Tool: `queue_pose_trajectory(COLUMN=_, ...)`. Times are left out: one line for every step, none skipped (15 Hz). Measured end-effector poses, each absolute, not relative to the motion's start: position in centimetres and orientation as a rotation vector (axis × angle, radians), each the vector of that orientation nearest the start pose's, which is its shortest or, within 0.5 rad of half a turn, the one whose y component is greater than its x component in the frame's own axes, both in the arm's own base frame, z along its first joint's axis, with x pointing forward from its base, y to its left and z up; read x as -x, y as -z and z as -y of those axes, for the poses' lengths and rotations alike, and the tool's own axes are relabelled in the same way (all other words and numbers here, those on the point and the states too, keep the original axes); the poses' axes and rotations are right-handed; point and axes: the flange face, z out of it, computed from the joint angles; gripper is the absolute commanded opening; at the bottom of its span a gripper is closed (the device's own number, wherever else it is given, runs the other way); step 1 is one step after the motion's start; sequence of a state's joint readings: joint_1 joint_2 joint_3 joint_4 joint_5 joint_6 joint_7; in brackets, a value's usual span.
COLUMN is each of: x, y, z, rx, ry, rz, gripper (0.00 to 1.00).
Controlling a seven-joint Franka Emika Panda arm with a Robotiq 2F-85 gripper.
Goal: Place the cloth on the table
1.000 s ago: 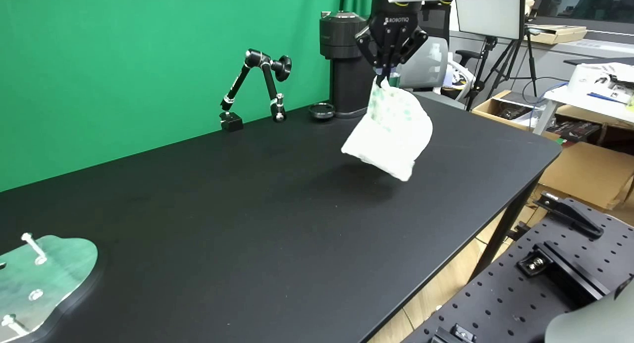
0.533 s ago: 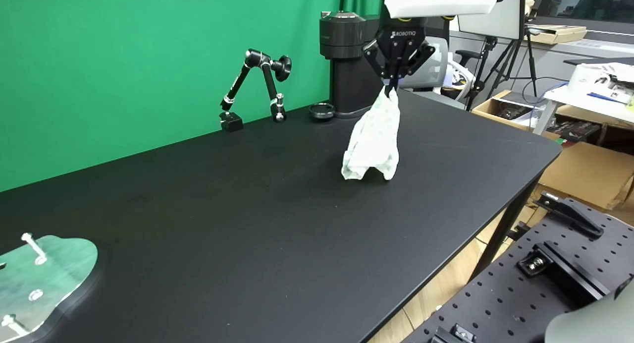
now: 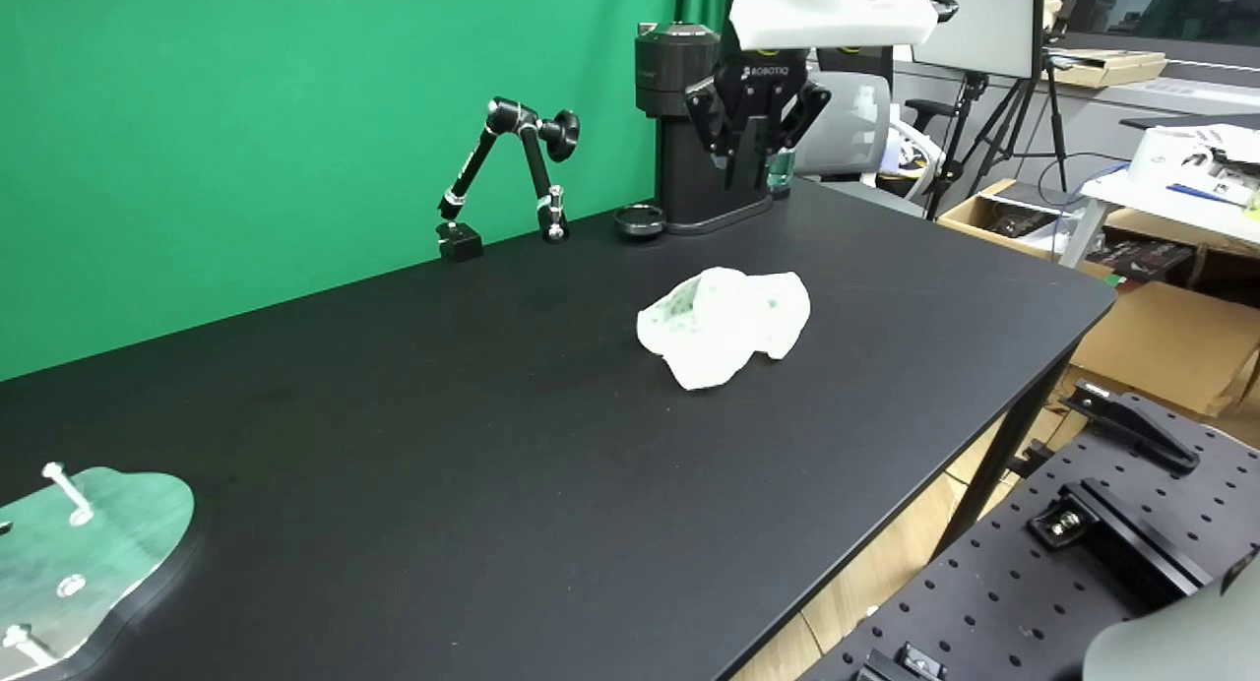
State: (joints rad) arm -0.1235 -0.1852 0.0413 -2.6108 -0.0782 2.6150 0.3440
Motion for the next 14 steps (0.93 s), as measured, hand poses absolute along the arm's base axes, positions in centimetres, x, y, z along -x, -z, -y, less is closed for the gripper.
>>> queue_pose_trajectory(x=-44.29, y=-33.47, z=3.32, rx=3.105, ry=0.308, rz=-0.556, gripper=0.68)
queue_pose_trajectory(x=-44.31, y=-33.48, z=3.17, rx=3.107, ry=0.308, rz=-0.546, gripper=0.74)
queue_pose_trajectory(x=-44.31, y=-33.48, z=3.05, rx=3.108, ry=0.308, rz=-0.538, gripper=0.81)
queue_pose_trajectory(x=-44.32, y=-33.48, z=2.96, rx=3.11, ry=0.307, rz=-0.532, gripper=0.88)
queue_pose_trajectory(x=-44.31, y=-33.47, z=2.89, rx=3.11, ry=0.306, rz=-0.528, gripper=0.94)
queue_pose_trajectory(x=-44.3, y=-33.45, z=2.85, rx=3.112, ry=0.303, rz=-0.524, gripper=0.99)
queue_pose_trajectory(x=-44.27, y=-33.43, z=2.82, rx=3.115, ry=0.298, rz=-0.521, gripper=1.0)
queue_pose_trajectory(x=-44.21, y=-33.37, z=2.81, rx=3.117, ry=0.288, rz=-0.521, gripper=1.0)
queue_pose_trajectory(x=-44.14, y=-33.32, z=2.81, rx=3.12, ry=0.278, rz=-0.52, gripper=1.0)
queue_pose_trajectory(x=-44.09, y=-33.29, z=2.81, rx=3.122, ry=0.27, rz=-0.52, gripper=1.0)
queue_pose_trajectory(x=-44.01, y=-33.27, z=2.84, rx=3.124, ry=0.258, rz=-0.524, gripper=1.0)
queue_pose_trajectory(x=-43.93, y=-33.28, z=2.89, rx=3.125, ry=0.247, rz=-0.528, gripper=1.0)
queue_pose_trajectory(x=-43.85, y=-33.27, z=2.95, rx=3.127, ry=0.234, rz=-0.531, gripper=1.0)
queue_pose_trajectory(x=-43.79, y=-33.28, z=2.99, rx=3.129, ry=0.225, rz=-0.533, gripper=1.0)
